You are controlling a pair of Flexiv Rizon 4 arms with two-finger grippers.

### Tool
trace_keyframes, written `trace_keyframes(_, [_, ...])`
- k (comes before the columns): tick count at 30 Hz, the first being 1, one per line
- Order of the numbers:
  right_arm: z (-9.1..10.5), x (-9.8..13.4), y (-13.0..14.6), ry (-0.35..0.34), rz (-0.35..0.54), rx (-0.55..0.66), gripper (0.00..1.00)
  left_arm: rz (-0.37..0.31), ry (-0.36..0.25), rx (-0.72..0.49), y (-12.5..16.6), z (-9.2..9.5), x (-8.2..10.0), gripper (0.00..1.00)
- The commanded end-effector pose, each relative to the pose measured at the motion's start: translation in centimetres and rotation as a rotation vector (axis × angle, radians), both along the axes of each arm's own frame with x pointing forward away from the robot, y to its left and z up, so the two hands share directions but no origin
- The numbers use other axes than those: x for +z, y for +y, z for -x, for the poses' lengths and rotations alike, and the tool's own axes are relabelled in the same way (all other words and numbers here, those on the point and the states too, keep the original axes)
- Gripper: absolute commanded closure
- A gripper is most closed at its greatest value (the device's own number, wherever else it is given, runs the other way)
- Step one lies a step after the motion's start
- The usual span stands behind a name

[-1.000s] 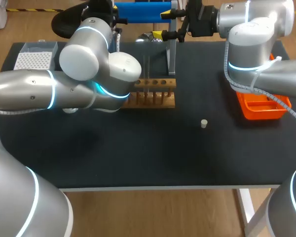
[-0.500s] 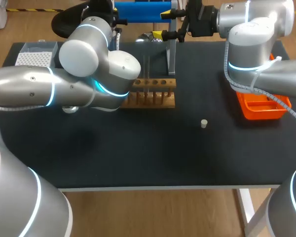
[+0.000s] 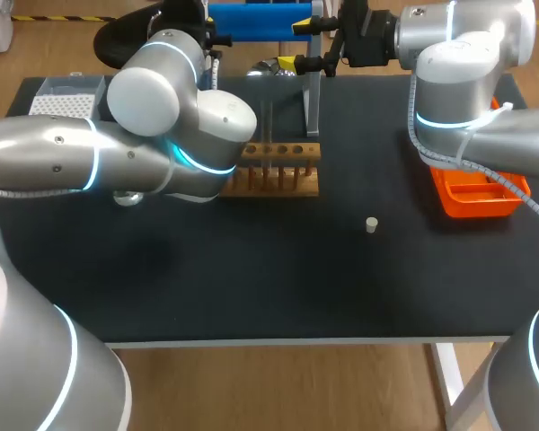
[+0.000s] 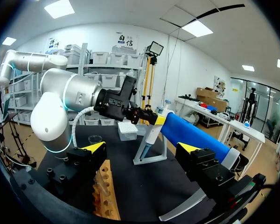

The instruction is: Invert the test tube, pick up the pipette, mount the tip to pipette, aspirate from beaker and dispense into the tube, eject the tip, return the pipette, and cap with the stopper.

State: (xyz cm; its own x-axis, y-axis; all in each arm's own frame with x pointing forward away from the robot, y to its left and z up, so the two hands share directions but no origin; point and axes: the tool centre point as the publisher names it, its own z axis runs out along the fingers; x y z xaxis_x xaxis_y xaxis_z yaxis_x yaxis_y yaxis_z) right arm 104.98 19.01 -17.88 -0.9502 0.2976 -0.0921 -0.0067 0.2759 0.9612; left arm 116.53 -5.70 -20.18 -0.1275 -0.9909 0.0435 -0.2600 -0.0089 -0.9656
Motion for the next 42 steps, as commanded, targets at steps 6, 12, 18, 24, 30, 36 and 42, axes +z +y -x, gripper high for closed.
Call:
trace_keyframes(6, [0.1,0.1,-0.1,0.001,0.002,0.000,0.00,0.007,-0.001,-0.012,-0.2,0.1,0.3,0.00])
trace_keyframes(12, [0.1,0.1,-0.1,0.001,0.002,0.000,0.00,0.004,-0.017,-0.014,-0.5,0.6,1.2,0.00])
trace_keyframes(18, [0.1,0.1,-0.1,0.001,0.002,0.000,0.00,-0.004,-0.060,-0.016,-0.6,1.1,3.1,0.00])
trace_keyframes(24, [0.1,0.1,-0.1,0.001,0.002,0.000,0.00,-0.043,-0.107,-0.064,-1.3,2.3,6.2,0.00])
trace_keyframes(30, [0.1,0.1,-0.1,0.001,0.002,0.000,0.00,-0.060,-0.145,-0.279,-1.7,4.9,8.4,0.00])
trace_keyframes(36, [0.1,0.1,-0.1,0.001,0.002,0.000,0.00,-0.076,-0.152,-0.476,-2.3,8.7,9.2,0.00])
trace_keyframes(42, [0.1,0.1,-0.1,0.001,0.002,0.000,0.00,-0.081,-0.154,-0.604,-1.5,12.6,9.5,0.00])
